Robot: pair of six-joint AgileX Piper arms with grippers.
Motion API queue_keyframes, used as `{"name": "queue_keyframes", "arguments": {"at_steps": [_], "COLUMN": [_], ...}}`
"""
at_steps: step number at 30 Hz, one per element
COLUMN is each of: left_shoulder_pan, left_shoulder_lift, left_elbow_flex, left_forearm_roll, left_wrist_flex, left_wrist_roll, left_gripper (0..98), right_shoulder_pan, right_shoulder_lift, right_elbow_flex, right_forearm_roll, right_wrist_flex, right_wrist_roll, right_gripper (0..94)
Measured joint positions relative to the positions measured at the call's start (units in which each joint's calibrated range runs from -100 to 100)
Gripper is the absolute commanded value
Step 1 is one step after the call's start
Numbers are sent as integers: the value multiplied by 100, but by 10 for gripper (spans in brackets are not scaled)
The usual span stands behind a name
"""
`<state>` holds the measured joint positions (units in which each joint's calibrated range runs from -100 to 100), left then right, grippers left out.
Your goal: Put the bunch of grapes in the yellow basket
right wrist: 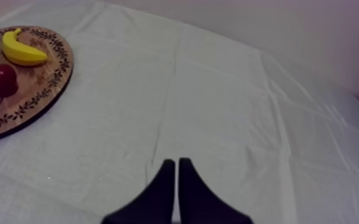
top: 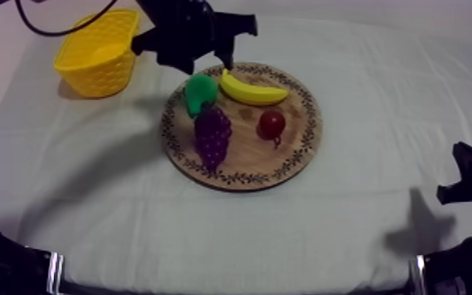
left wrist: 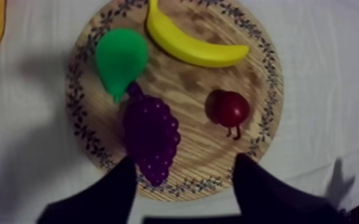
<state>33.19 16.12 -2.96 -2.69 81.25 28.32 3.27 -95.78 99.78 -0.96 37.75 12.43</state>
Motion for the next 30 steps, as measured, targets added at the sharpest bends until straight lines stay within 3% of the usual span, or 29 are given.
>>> {"name": "queue_keyframes", "arguments": {"at_steps": [4,8,30], "left_shoulder_pan": [-19,-9,49], "left_shoulder_lift": [-25,-83,224], "left_elbow_flex": [86,226,1368], "left_forearm_roll": [58,80,118], "left_wrist_flex": [-33,-196,-1099], "left_wrist_roll": [266,265,337], "left_gripper": [913,942,892], "right_shoulder_pan": [0,0,0], "right_shoulder_lift": [0,0,0], "right_elbow_flex": [0,0,0], "right_forearm_roll": [0,0,0], "right_wrist_flex": [0,0,0], "right_wrist_roll": [0,0,0], "right_gripper": [3,3,3]}}
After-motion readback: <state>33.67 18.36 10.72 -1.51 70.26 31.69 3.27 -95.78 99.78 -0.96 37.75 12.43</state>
